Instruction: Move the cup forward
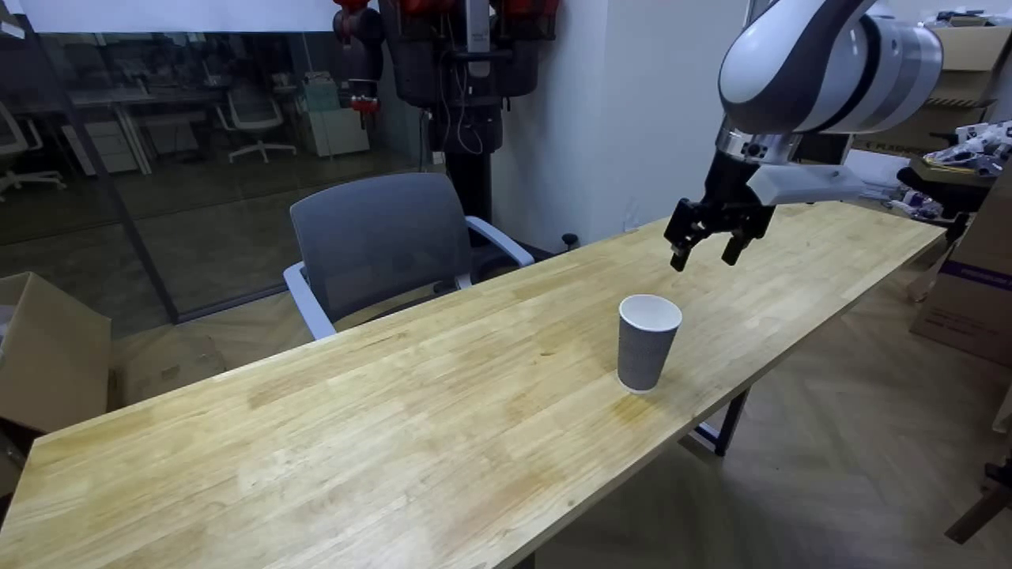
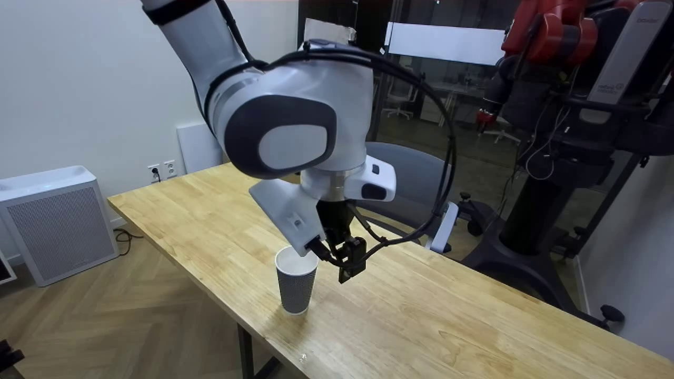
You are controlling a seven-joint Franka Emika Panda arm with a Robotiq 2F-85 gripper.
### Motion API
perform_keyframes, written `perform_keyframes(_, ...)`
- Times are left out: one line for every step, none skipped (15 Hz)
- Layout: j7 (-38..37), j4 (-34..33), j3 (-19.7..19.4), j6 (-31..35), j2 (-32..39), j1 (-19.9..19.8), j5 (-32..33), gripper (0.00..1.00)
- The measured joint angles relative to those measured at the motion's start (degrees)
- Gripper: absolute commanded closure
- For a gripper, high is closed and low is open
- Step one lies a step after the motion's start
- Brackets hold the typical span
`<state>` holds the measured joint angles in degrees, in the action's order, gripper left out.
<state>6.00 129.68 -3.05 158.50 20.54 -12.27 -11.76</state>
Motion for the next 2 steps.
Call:
perform_keyframes(0.0, 0.2, -0.1, 0.0, -0.3, 0.0, 0.0, 0.00)
perform_keyframes(0.0, 0.3, -0.1, 0.0, -0.4, 0.0, 0.1, 0.00)
